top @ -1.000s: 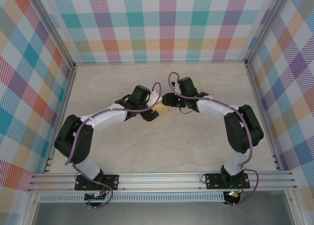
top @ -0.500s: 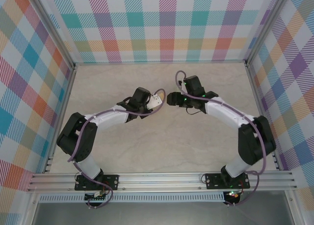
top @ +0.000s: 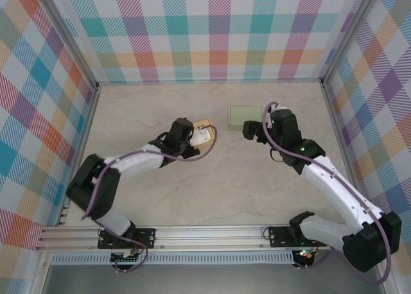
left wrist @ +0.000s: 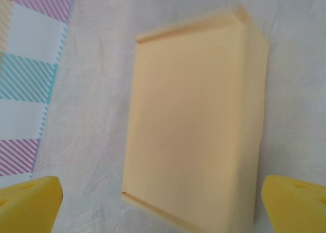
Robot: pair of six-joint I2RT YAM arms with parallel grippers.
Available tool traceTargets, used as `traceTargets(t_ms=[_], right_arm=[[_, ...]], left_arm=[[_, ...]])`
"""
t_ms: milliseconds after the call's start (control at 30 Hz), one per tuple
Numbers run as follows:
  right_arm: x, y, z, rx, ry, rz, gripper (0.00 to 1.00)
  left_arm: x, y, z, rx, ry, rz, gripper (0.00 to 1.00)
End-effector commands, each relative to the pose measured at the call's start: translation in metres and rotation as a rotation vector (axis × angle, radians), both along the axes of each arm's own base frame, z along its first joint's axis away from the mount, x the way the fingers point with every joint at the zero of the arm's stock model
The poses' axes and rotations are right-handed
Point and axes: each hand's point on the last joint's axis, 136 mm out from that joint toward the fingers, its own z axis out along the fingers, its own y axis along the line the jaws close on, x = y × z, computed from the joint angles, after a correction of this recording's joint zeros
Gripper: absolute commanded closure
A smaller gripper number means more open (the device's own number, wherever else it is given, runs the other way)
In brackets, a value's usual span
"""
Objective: Fold the paper box
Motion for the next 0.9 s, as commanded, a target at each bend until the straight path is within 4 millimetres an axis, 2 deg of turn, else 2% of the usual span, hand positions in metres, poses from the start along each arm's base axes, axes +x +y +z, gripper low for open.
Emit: traceTargets(t_ms=[0,100,167,233,367,500,600,700,867], right_arm=[[0.003,-0.035,-0.001,-0.153,-0.078,-0.115,0.0],[0.006,-0.039,-0.009,-0.238,-0.134,-0.094,0.0],[0.009,-0.044,-0.014,-0.279,-0.161,-0.101,0.0],[0.013,-0.048,-0.019,-0.311,-0.186,-0.12,0.0],[0.02,-0.046,-0.034,-0.378,-0.266,-0.085,0.0],[0.028,-0.048,-0.042,-0.452,-0.383,-0.035,0.0],[0.034,-0.055,-0.057,-0.453,-0.369,-0.028,0.0],[0.038,-0.063,-0.07,-0.447,-0.358,-0.037,0.0],[0.042,-0.073,-0.087,-0.394,-0.368,-0.057,0.0]], left_arm=[[-0.023,0.004,0.042,-0.203,-0.024,0.052,0.0],[-0.044,0.02,0.056,-0.306,-0.039,0.101,0.0],[-0.049,0.04,0.061,-0.363,-0.082,0.182,0.0],[-0.049,0.066,0.063,-0.401,-0.132,0.302,0.0],[-0.044,0.133,0.058,-0.486,-0.206,0.608,0.0],[-0.042,0.182,0.044,-0.683,-0.24,0.793,0.0],[-0.042,0.2,0.032,-0.806,-0.271,0.833,0.0],[-0.042,0.214,0.025,-0.825,-0.33,0.857,0.0],[-0.026,0.221,0.01,-0.882,-0.316,0.868,0.0]])
